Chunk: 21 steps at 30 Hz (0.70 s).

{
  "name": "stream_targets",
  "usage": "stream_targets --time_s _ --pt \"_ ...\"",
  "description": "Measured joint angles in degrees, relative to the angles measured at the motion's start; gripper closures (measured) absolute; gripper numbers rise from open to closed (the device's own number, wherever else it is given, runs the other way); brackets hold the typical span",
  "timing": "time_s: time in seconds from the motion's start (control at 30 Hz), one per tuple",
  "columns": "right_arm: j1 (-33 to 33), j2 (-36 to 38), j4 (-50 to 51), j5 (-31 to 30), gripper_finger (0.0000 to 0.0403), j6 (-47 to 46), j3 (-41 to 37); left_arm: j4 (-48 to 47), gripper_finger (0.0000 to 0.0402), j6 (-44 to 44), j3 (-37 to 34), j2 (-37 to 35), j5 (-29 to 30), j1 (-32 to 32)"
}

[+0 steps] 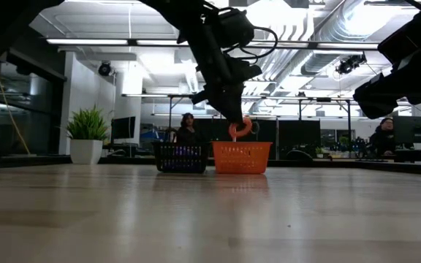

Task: Sort spring keychains into baskets
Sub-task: Put the spring keychain into the orange basket, then put the purple spring keychain into the black basket

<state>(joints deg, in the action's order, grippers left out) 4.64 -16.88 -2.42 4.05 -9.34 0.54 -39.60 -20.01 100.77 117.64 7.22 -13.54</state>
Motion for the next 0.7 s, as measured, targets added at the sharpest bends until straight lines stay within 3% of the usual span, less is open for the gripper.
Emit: stream_targets --time_s 0.3,0.7 --pt "0.0 0.0 0.0 0.0 0.0289 -0.02 0.0 -1.5 0.0293 0.0 -0.02 0.0 -0.04 0.23" --pt "0.02 0.0 0.02 0.0 0.0289 -0.02 -0.01 -12.9 0.0287 -6.85 -0.15 -1.07 -1.51 5.14"
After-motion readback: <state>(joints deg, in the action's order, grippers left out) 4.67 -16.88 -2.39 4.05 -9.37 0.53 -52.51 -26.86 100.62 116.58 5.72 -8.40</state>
